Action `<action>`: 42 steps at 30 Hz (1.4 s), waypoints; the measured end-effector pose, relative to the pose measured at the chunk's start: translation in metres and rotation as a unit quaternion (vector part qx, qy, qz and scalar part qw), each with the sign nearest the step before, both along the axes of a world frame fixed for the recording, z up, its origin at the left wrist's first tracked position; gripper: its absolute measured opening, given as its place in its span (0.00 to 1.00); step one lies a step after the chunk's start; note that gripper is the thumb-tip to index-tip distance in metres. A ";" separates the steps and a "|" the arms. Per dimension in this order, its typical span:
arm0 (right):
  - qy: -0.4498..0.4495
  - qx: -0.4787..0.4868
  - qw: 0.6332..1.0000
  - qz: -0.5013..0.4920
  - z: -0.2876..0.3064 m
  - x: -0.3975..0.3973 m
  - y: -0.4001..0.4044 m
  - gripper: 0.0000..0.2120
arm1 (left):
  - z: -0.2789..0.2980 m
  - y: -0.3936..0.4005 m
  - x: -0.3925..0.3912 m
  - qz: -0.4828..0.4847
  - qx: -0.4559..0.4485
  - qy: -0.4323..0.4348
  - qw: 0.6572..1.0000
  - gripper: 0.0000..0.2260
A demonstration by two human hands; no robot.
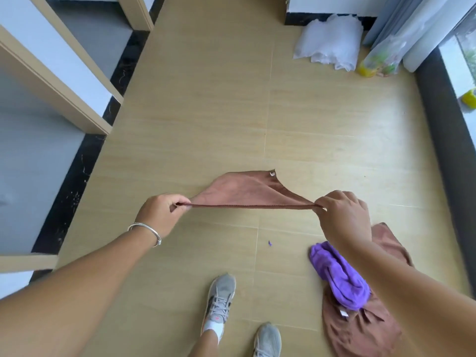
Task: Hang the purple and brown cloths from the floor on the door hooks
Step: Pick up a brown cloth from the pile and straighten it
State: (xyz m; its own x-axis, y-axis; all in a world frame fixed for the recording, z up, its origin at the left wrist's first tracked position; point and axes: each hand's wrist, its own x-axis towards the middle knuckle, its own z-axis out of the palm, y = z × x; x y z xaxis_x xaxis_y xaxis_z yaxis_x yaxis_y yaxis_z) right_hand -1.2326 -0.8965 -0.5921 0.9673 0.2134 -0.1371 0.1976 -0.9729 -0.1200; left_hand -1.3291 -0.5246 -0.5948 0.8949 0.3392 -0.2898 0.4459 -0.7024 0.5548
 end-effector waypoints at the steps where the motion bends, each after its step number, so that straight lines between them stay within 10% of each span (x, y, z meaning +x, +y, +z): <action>1: 0.011 -0.004 1.000 0.001 -0.011 -0.013 -0.005 0.06 | -0.011 -0.005 -0.016 -0.001 -0.006 0.017 1.000 0.06; 20: 0.174 -0.059 0.983 -0.001 -0.194 -0.155 -0.027 0.05 | -0.204 -0.043 -0.153 -0.067 -0.050 0.175 0.981 0.06; 42: 0.154 0.162 0.969 -0.110 -0.448 -0.002 0.010 0.04 | -0.465 0.012 -0.011 0.012 -0.021 0.056 0.998 0.03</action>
